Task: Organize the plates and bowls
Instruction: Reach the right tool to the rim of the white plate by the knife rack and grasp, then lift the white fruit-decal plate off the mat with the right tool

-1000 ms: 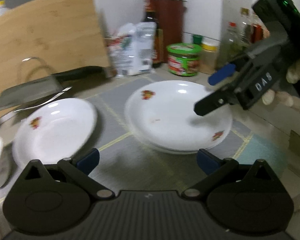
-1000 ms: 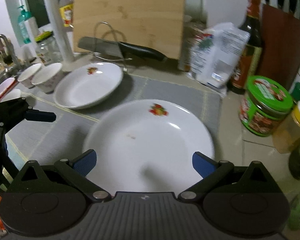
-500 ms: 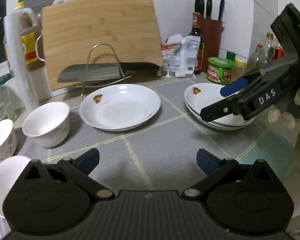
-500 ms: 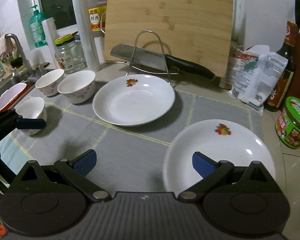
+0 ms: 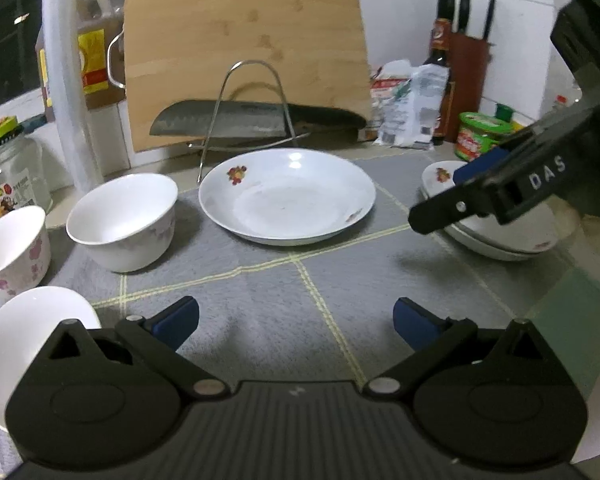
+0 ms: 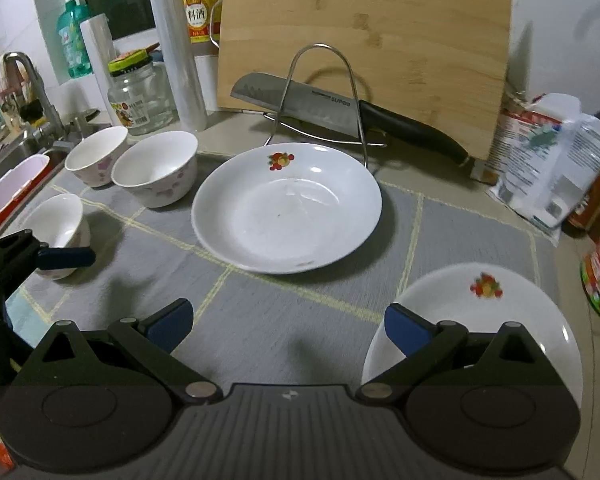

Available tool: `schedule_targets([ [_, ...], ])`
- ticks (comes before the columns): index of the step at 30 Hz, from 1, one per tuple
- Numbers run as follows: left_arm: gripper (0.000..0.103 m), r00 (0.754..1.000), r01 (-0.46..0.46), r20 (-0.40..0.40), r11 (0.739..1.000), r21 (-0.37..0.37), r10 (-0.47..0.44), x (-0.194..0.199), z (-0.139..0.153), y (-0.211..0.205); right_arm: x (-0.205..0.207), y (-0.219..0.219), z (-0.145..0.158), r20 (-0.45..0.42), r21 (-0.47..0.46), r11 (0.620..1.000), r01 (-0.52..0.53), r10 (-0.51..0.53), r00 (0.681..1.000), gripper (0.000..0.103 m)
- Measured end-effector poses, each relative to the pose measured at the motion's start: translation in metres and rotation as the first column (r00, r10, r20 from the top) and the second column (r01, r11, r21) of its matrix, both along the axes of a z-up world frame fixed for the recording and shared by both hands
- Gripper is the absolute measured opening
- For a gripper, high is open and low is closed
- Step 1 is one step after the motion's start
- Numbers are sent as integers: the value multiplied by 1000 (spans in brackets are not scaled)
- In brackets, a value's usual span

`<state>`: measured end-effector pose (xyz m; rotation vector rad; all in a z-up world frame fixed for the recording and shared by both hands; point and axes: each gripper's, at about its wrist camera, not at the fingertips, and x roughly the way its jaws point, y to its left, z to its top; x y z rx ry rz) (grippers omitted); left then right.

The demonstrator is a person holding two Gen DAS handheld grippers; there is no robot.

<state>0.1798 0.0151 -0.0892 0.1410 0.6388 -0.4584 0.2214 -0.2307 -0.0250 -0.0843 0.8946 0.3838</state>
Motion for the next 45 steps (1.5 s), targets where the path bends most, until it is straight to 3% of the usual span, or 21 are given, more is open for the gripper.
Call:
schedule_targets([
  [18, 102, 985, -103, -133, 994, 35, 107, 58, -31, -45, 109, -11, -39, -104, -6, 988, -154, 153, 983, 103],
  [27, 102, 982, -138, -118, 989, 61, 145, 68, -32, -53, 149, -2, -62, -169, -7, 977, -214, 210, 963, 103],
  [37, 103, 981, -160, -100, 986, 52, 164, 76, -33, -52, 168, 17, -65, -171, -80, 959, -271, 254, 952, 103],
  [45, 103, 983, -158, -92, 986, 47, 161, 81, -33, -49, 172, 12, -67, -161, -73, 959, -273, 259, 952, 103],
])
